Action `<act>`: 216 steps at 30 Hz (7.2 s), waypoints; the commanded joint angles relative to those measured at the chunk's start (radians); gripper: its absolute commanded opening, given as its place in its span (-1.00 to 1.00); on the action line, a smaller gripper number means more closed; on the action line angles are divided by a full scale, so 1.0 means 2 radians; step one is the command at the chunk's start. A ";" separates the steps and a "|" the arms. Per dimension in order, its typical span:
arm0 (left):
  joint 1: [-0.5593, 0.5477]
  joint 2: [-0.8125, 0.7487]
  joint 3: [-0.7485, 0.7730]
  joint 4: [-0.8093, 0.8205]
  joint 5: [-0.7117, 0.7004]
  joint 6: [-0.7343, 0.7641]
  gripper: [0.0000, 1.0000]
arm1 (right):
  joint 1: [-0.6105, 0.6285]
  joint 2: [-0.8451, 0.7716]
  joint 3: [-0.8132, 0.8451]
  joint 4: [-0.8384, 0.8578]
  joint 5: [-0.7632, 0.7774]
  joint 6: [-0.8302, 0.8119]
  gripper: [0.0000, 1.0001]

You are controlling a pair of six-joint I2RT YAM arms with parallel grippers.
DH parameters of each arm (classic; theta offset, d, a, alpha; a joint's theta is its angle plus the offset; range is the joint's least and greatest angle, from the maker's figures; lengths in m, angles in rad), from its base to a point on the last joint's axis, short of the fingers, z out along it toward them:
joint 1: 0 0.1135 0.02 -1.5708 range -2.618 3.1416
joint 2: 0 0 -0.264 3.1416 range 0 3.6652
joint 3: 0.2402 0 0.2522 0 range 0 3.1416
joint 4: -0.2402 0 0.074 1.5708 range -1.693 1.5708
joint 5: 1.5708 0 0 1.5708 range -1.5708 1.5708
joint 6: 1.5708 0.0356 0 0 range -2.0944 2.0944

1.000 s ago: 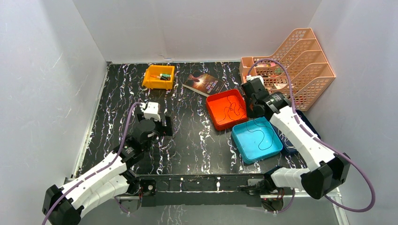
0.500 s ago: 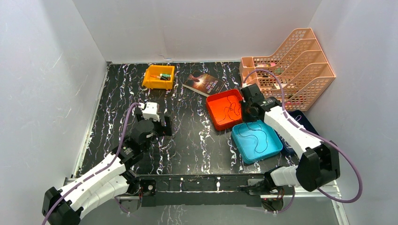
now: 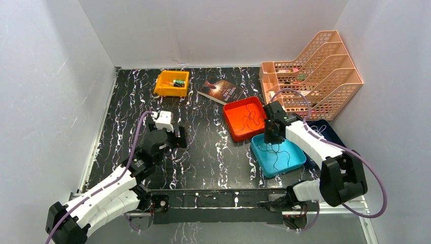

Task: Untangle the cables
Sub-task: Place the cable in the bin, then untie the cable.

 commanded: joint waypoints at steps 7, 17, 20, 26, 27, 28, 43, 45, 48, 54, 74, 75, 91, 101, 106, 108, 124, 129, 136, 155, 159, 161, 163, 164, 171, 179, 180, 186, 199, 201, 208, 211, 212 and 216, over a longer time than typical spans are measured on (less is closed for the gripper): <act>0.004 0.001 0.018 0.002 0.000 0.004 0.79 | -0.001 -0.044 0.078 -0.034 0.032 -0.004 0.28; 0.004 0.057 0.080 -0.096 -0.026 -0.046 0.89 | -0.001 -0.139 0.059 0.059 -0.087 -0.058 0.31; 0.004 0.084 0.101 -0.124 -0.014 -0.056 0.90 | -0.001 -0.161 0.041 0.095 -0.135 -0.055 0.30; 0.004 0.154 0.128 -0.144 0.029 -0.069 0.85 | -0.001 -0.181 0.013 0.131 -0.203 -0.050 0.23; 0.005 0.165 0.133 -0.147 0.031 -0.068 0.84 | -0.001 -0.182 0.011 0.130 -0.205 -0.051 0.22; 0.005 0.179 0.139 -0.150 0.033 -0.066 0.83 | -0.001 -0.182 0.010 0.126 -0.205 -0.051 0.22; 0.007 0.335 0.206 -0.186 -0.003 0.003 0.54 | -0.001 -0.205 -0.005 0.103 -0.188 -0.055 0.11; 0.007 0.345 0.209 -0.190 -0.010 0.004 0.49 | -0.001 -0.208 -0.006 0.103 -0.188 -0.055 0.10; 0.007 0.358 0.210 -0.184 -0.014 0.005 0.40 | -0.001 -0.209 -0.007 0.104 -0.188 -0.054 0.09; 0.007 0.383 0.218 -0.169 -0.021 0.008 0.15 | -0.001 -0.210 -0.006 0.103 -0.188 -0.056 0.07; 0.007 0.397 0.236 -0.167 -0.073 0.043 -0.99 | -0.001 -0.216 -0.007 0.103 -0.190 -0.053 0.06; 0.007 0.393 0.239 -0.170 -0.074 0.043 -1.00 | -0.001 -0.217 -0.007 0.103 -0.189 -0.053 0.06; 0.007 0.181 0.279 -0.196 0.092 0.084 -1.00 | -0.001 -0.311 -0.106 0.374 -0.315 -0.033 0.38; 0.007 0.106 0.269 -0.162 0.218 0.080 -1.00 | 0.017 -0.217 -0.106 0.553 -0.450 -0.004 0.49; 0.007 0.098 0.264 -0.155 0.281 0.098 -1.00 | 0.110 -0.179 -0.079 0.533 -0.387 -0.069 0.49; 0.007 0.094 0.263 -0.152 0.299 0.104 -1.00 | 0.146 -0.164 -0.078 0.545 -0.358 -0.088 0.49; 0.007 0.075 0.242 -0.116 0.350 0.100 -1.00 | 0.192 -0.095 -0.100 0.656 -0.150 0.230 0.44; 0.007 0.074 0.241 -0.117 0.350 0.102 -1.00 | 0.192 -0.075 -0.100 0.695 -0.146 0.287 0.37; 0.007 0.072 0.241 -0.110 0.352 0.101 -1.00 | 0.192 -0.044 -0.097 0.714 -0.163 0.317 0.27; 0.007 0.053 0.216 -0.117 0.339 0.097 -1.00 | 0.191 -0.020 -0.075 0.716 -0.164 0.296 -1.00; 0.007 0.046 0.210 -0.124 0.325 0.094 -0.60 | 0.191 -0.045 -0.050 0.659 -0.147 0.243 -1.00; 0.008 0.041 0.207 -0.126 0.316 0.090 -0.12 | 0.191 -0.059 -0.026 0.617 -0.136 0.200 -1.00; 0.007 0.035 0.203 -0.125 0.309 0.088 0.13 | 0.191 -0.066 -0.001 0.575 -0.126 0.160 -1.00; 0.007 0.032 0.201 -0.123 0.307 0.086 0.24 | 0.191 -0.069 0.006 0.563 -0.122 0.143 -1.00; 0.008 0.022 0.200 -0.105 0.300 0.083 0.53 | 0.191 -0.075 0.043 0.514 -0.128 0.098 -1.00; 0.007 0.025 0.169 -0.030 0.242 0.076 0.61 | 0.191 -0.086 0.056 0.506 -0.153 0.121 -1.00; 0.007 0.026 0.163 -0.020 0.235 0.076 0.61 | 0.191 -0.088 0.057 0.504 -0.153 0.124 -1.00; 0.007 0.049 0.148 0.022 0.238 0.087 0.51 | 0.191 -0.098 0.066 0.495 -0.165 0.135 -1.00; 0.007 0.087 0.166 0.036 0.279 0.123 -0.15 | 0.191 -0.118 0.067 0.461 -0.177 0.130 -1.00; 0.008 0.088 0.167 0.038 0.287 0.123 -0.42 | 0.191 -0.118 0.065 0.461 -0.175 0.130 -1.00; 0.007 0.078 0.174 0.026 0.288 0.117 -1.00 | 0.191 -0.122 0.056 0.459 -0.163 0.125 -1.00; 0.007 0.072 0.186 0.009 0.282 0.110 -1.00 | 0.191 -0.132 0.045 0.457 -0.149 0.117 -0.75; 0.007 0.072 0.192 0.001 0.280 0.108 -1.00 | 0.191 -0.139 0.037 0.459 -0.144 0.113 -0.55; 0.008 0.072 0.225 -0.040 0.258 0.094 -1.00 | 0.191 -0.174 -0.017 0.500 -0.136 0.096 -0.09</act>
